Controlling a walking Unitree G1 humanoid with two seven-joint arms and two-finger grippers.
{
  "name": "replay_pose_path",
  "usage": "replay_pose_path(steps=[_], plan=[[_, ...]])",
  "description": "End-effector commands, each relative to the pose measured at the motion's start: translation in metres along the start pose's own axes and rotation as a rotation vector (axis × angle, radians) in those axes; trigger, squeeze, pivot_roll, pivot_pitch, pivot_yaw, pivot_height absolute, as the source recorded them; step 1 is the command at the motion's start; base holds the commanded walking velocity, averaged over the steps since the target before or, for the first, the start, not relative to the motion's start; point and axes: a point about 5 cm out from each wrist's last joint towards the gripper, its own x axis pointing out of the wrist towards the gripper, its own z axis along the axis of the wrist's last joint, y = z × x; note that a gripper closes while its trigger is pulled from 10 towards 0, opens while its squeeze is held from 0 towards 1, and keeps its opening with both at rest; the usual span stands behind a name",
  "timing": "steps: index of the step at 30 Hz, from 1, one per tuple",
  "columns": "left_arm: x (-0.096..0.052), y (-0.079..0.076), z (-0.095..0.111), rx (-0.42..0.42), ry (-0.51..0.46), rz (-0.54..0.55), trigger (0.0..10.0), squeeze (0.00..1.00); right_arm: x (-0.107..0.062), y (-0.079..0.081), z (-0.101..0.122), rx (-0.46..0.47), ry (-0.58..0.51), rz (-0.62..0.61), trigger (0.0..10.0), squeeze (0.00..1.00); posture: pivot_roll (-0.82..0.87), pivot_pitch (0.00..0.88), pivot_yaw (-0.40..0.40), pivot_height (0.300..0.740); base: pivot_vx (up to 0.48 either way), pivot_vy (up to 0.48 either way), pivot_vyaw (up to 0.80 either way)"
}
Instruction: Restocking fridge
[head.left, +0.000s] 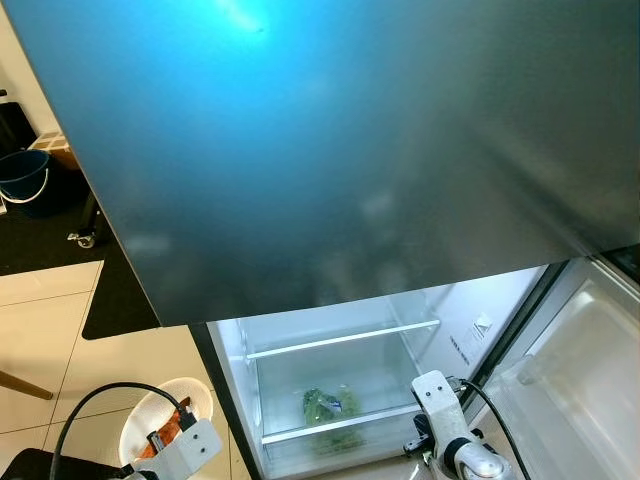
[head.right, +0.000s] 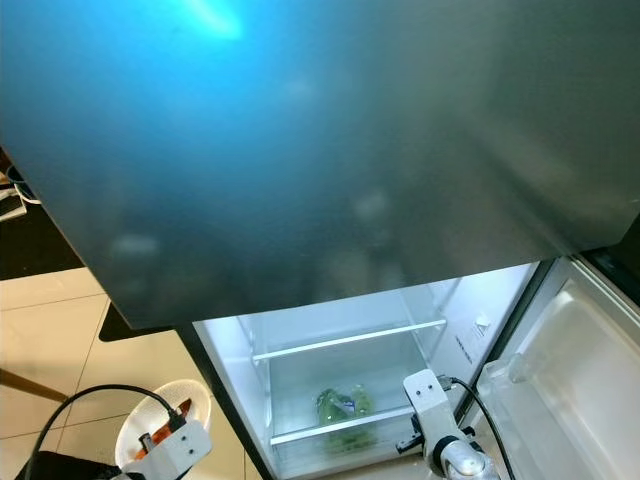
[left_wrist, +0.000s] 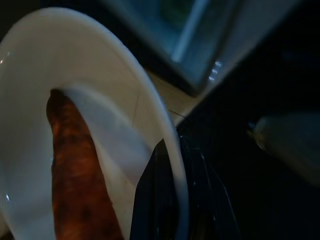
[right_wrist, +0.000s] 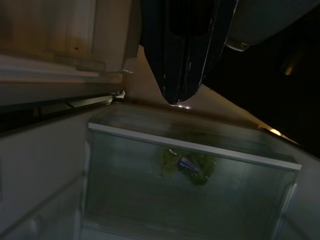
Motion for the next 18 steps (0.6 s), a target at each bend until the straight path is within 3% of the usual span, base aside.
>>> replay_pose_path(steps=[1, 6, 13, 18], plan=[[-0.008, 0.002, -0.008, 0.064, 0.021, -0.035, 10.0, 0.0, 0.0, -0.003, 0.001, 0.0, 0.002, -0.007, 10.0, 0.0, -0.08, 0.0, 0.033, 0.74, 0.0, 0.0, 0.0], [-0.012, -0.004, -0.013, 0.081, 0.018, -0.073, 10.0, 0.0, 0.0, -0.004, 0.001, 0.0, 0.001, -0.009, 10.0, 0.0, -0.08, 0.0, 0.033, 0.74, 0.0, 0.0, 0.0], [-0.017, -0.027, -0.019, 0.183, 0.013, -0.186, 10.0, 0.0, 0.0, -0.005, 0.002, 0.001, -0.002, -0.016, 10.0, 0.0, -0.07, 0.0, 0.036, 0.74, 0.0, 0.0, 0.0], [-0.01, -0.043, -0.007, 0.305, -0.054, -0.283, 10.0, 0.0, 0.0, -0.007, 0.004, -0.001, -0.003, -0.021, 10.0, 0.0, -0.07, 0.0, 0.031, 0.74, 0.0, 0.0, 0.0]])
